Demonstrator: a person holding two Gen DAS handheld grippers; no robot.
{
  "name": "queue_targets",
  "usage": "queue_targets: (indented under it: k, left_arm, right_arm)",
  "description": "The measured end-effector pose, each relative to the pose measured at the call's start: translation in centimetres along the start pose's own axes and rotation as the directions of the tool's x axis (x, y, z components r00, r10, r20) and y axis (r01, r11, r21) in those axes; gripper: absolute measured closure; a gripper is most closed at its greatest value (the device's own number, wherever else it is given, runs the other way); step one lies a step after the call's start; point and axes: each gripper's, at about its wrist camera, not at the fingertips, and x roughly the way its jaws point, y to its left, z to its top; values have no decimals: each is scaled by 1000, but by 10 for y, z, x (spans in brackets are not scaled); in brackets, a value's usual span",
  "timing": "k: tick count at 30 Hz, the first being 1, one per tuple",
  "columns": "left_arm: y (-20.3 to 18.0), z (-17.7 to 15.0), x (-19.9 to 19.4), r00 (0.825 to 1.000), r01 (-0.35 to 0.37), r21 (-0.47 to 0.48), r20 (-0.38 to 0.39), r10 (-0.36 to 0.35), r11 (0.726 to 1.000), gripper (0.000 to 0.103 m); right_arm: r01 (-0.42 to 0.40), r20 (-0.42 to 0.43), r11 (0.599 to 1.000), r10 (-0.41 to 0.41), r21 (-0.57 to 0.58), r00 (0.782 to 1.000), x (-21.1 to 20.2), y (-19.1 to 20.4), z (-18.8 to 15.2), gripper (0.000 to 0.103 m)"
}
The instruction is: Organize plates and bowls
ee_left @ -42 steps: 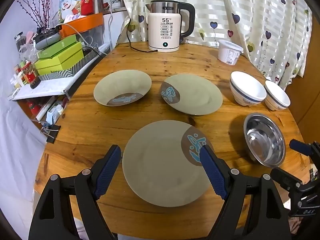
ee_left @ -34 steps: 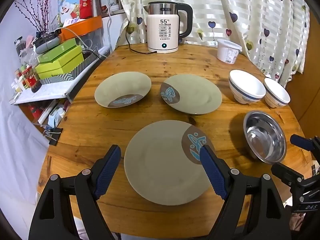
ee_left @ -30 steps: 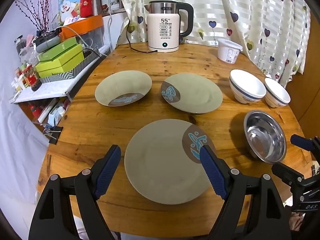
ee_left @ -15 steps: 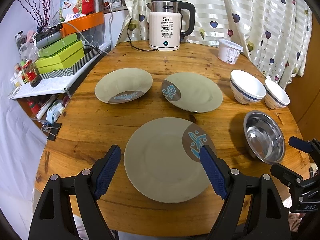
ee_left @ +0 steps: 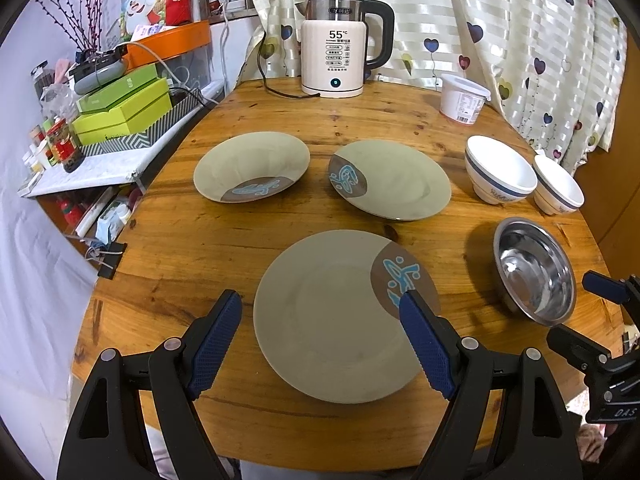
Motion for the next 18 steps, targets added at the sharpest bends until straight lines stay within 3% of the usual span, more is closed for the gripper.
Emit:
queue_targets:
  k: [18]
  left_arm:
    - [0,0,1,1000,10,5,-3,-10,1000,22]
  right_arm:
    - [0,-3,1000,0,1,1000,0,-1,1,7]
